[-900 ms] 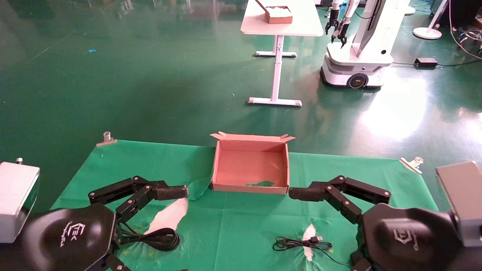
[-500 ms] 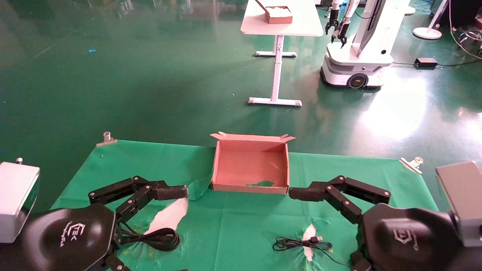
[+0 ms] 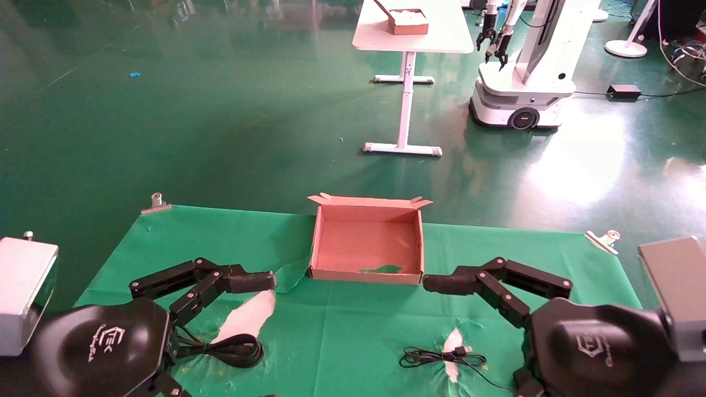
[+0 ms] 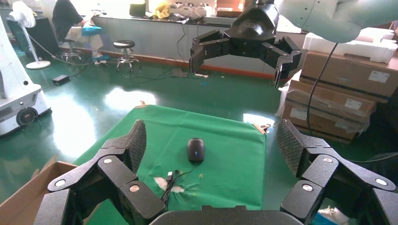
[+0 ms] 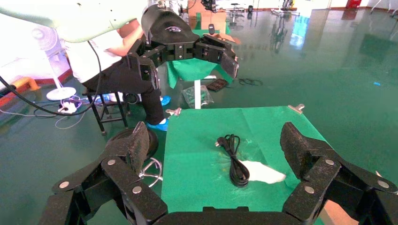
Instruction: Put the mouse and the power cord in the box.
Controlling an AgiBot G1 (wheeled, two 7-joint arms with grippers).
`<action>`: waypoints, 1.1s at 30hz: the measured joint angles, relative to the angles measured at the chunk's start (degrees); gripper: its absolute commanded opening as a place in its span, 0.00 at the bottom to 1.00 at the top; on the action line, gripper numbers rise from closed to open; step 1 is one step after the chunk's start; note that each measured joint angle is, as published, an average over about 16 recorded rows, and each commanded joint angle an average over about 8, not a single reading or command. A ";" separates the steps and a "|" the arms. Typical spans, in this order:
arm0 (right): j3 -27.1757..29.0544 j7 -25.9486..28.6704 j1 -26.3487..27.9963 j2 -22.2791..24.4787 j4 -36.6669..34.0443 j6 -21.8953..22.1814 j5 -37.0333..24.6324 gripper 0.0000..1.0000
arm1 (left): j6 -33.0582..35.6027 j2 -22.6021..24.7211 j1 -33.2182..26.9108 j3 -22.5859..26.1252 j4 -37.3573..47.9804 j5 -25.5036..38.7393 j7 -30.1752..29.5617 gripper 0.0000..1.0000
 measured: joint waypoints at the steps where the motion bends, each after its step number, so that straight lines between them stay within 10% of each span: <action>1: 0.00 0.00 0.00 0.00 0.00 0.00 0.00 1.00 | 0.00 0.00 0.01 0.01 0.00 0.00 -0.01 1.00; 11: -1.83 0.38 -0.10 0.95 1.11 0.27 -4.73 1.00 | 0.49 -0.98 -0.99 2.08 -1.34 5.77 0.24 1.00; 33: -11.64 4.10 8.82 0.32 3.04 0.68 -31.70 1.00 | -2.27 1.58 -12.43 13.48 -3.25 42.12 1.53 1.00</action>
